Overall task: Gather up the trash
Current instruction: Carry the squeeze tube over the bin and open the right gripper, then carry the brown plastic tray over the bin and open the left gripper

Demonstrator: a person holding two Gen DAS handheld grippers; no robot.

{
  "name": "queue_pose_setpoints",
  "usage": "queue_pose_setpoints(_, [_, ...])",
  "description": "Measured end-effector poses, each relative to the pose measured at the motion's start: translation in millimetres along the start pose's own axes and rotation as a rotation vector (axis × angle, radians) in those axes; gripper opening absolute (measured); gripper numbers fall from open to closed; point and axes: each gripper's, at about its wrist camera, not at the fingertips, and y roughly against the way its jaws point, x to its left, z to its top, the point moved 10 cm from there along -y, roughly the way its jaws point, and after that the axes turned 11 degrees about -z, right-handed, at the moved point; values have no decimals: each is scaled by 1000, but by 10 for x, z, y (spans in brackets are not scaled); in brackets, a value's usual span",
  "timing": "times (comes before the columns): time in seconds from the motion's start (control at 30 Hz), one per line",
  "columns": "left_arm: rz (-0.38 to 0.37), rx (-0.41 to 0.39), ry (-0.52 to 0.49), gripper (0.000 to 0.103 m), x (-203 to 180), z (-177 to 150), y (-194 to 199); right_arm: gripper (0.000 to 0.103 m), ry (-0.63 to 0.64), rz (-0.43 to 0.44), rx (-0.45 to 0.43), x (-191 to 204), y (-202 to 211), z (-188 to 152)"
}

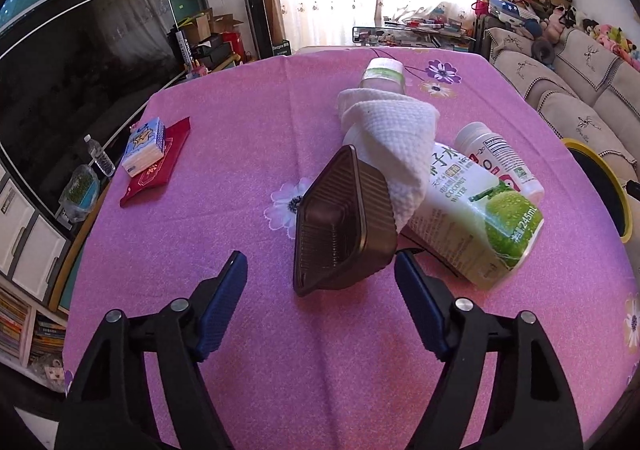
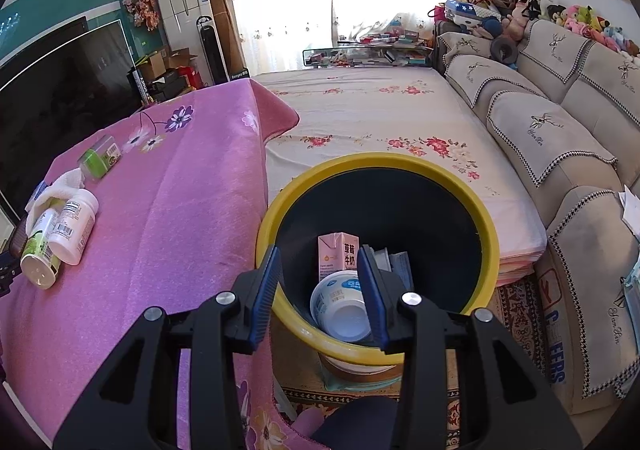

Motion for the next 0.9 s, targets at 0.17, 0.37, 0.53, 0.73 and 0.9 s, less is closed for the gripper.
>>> queue_pose_setpoints(0.17, [-44,9,10,45,23,-18,-93,38,5,4,8,21,-19,-16])
queue_pose_setpoints(0.37, [-72,-14,26,10,11,-31,-20,38,7,11,5,47,-17,-13])
queue_pose_setpoints(0.53, [-78,-61,35,8,-8,7,243,38,16,13,-2,72,9,-12])
queue_pose_setpoints(0.73, [-133,-136,-38,8,-459,180,722,38,19,-3,-27,22,88,23])
queue_pose_setpoints(0.9, [-221,-175,-142,8,-1114,370,932,38,5,-57,-58,-228,179,65])
